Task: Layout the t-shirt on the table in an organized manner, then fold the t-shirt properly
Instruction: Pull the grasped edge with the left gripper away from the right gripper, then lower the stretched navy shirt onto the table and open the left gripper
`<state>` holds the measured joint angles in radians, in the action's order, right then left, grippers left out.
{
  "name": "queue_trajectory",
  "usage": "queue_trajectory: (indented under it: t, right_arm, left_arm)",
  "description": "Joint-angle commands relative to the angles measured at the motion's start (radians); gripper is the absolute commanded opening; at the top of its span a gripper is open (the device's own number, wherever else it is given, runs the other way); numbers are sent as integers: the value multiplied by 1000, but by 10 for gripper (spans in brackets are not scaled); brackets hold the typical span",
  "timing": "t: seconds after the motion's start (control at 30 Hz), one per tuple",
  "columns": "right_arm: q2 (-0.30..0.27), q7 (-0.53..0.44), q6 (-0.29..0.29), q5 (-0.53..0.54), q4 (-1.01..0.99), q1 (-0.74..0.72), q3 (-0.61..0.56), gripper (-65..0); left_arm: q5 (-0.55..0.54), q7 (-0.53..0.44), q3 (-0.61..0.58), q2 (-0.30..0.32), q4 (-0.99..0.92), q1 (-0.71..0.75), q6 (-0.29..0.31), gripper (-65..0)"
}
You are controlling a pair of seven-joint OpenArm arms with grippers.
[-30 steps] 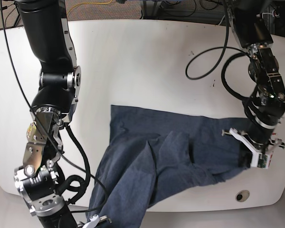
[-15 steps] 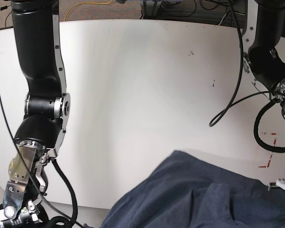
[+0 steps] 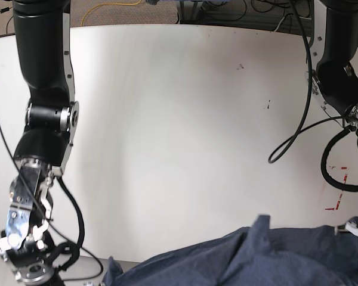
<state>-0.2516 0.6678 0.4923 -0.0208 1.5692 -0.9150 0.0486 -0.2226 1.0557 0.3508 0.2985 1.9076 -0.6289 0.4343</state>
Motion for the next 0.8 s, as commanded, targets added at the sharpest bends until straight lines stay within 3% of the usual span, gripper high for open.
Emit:
queue_trajectory:
  t: [0.0,0.2,0.33,0.57,0.77]
  right_arm:
    - [-18,-13,-22,-14,41,61,56,-648]
    - [-16,-15,35,-5,101,297,136,-648]
    - [-10,-13,39,46,145,437,185,-648]
    - [13,-10,35,89,208,675,245,-648]
    - [62,-13,36,92,262,845,305,-648]
  left_arm:
    - [5,-19,3,8,14,59,-5,-646]
    - [5,-75,4,-20,26,278,-4,-646]
    - [5,-125,3,-29,33,432,-1,-646]
    - [7,-171,11,-40,40,633,70,-649]
    - [9,-206,92,-42,40,783,130,-649]
